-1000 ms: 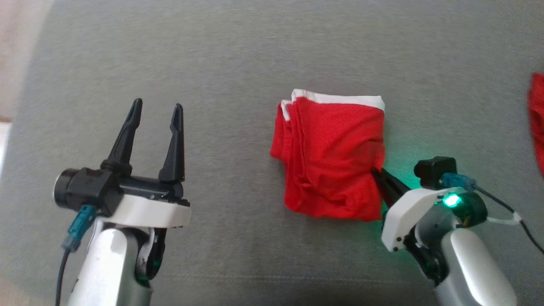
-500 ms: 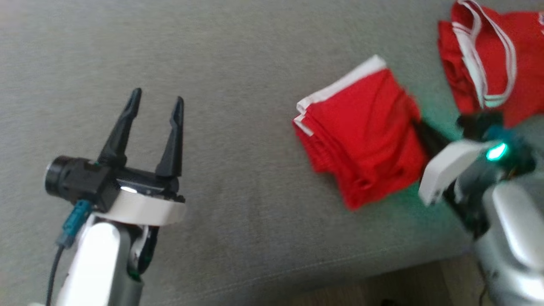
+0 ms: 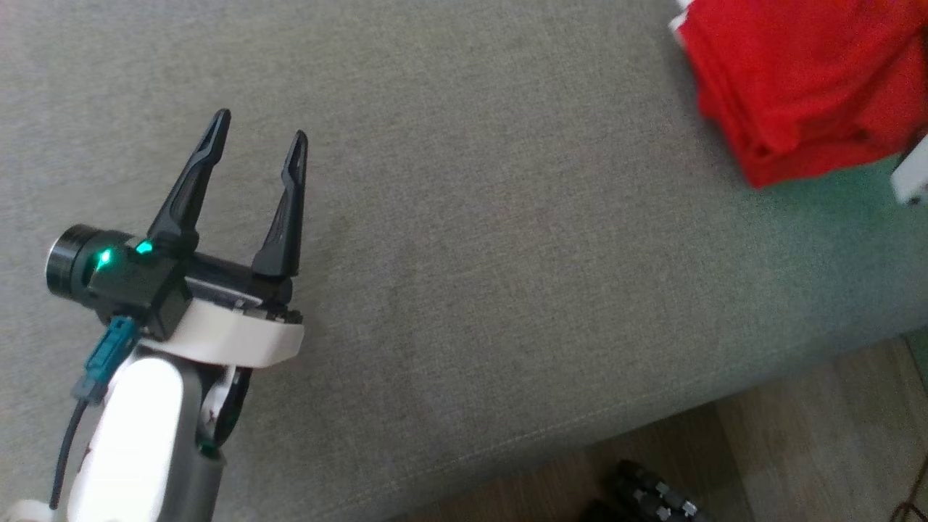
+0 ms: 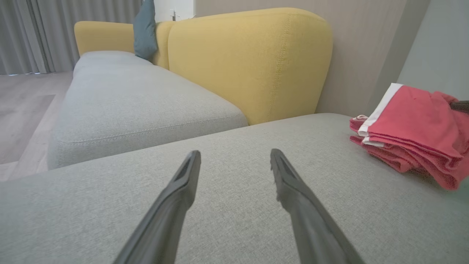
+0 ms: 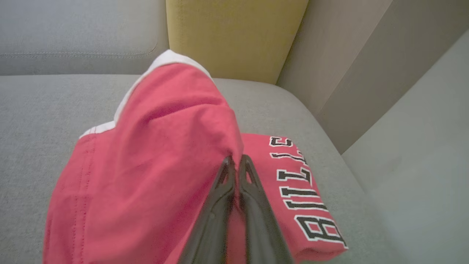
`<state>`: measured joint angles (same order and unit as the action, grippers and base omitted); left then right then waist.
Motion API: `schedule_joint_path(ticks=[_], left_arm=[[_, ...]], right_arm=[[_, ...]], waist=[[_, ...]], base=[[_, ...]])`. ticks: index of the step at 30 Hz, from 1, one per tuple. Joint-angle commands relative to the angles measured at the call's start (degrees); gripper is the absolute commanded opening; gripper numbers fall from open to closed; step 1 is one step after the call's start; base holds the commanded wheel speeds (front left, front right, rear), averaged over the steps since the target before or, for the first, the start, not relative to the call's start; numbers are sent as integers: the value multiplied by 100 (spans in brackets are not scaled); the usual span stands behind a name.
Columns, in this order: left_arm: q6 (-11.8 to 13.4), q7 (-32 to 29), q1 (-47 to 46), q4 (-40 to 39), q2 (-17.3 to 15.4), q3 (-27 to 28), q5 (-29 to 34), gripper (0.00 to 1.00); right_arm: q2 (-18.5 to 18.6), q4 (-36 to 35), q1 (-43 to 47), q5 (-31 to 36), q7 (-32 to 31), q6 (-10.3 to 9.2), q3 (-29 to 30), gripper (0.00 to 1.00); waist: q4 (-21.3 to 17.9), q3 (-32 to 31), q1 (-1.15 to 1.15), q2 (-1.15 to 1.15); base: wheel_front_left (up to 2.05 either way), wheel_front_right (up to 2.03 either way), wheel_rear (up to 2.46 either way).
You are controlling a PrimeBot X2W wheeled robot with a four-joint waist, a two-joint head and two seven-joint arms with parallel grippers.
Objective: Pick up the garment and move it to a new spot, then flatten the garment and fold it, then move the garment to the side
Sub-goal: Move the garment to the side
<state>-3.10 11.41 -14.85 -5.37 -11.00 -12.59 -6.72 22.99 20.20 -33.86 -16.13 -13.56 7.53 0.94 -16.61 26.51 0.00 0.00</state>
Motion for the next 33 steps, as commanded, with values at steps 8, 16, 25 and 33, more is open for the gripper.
schedule_joint_path(ticks=[8, 16, 25, 33], left_arm=[[-75, -102, -399, -328, -178, -4, 50, 100], [-103, -84, -523, -314, -224, -60, 34, 100], [-101, 38, -540, -110, -171, -106, -95, 100], [-10, 188, -330, 158, -18, -133, -244, 100]], right_arm=[[163, -159, -297, 26, -14, -4, 640, 0], [-45, -177, -276, 268, -14, -4, 1046, 0], [-534, -328, 108, 655, 222, -4, 1468, 100], [-995, -1107, 906, 992, 857, -4, 1718, 100]], waist=[[-90, 424, 0, 0], [-58, 640, 0, 0], [70, 523, 0, 0], [364, 23, 0, 0]], base=[[0, 0, 0], [0, 0, 0], [0, 0, 0], [0, 0, 0]])
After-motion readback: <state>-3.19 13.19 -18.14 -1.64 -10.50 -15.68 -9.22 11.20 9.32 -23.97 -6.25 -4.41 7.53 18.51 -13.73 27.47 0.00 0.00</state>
